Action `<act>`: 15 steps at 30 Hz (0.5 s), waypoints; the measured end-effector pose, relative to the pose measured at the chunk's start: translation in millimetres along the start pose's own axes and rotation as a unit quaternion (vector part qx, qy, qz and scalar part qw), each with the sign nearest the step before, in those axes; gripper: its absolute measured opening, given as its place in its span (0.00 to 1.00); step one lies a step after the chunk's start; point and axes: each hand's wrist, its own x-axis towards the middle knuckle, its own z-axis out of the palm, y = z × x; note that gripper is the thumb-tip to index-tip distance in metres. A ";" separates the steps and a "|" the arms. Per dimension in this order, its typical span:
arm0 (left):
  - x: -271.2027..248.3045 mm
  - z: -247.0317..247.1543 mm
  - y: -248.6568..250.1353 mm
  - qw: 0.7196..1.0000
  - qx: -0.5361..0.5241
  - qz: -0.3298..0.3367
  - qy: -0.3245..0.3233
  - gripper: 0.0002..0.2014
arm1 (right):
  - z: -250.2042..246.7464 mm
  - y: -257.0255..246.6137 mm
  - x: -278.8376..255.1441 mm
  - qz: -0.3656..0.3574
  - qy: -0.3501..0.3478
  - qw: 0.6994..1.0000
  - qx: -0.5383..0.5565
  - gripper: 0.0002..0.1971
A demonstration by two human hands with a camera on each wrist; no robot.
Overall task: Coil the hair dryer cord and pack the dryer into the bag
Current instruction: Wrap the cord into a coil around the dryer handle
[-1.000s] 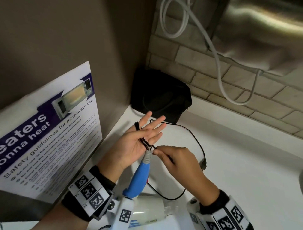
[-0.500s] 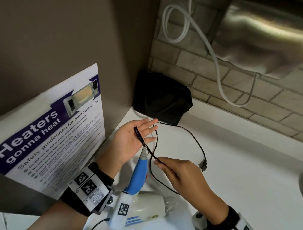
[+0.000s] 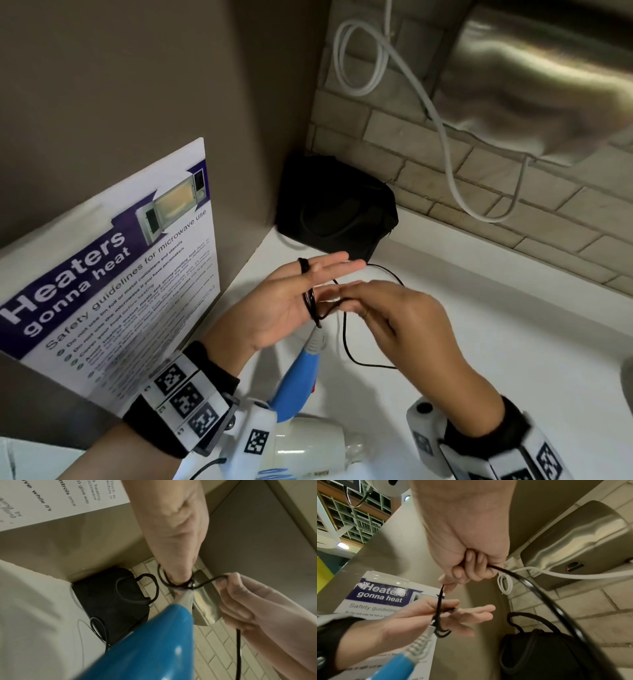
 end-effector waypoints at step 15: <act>-24.1 25.8 -4.9 0.967 0.047 -0.079 -0.239 0.23 | 13.5 24.3 42.8 0.087 -0.033 0.980 0.176 0.12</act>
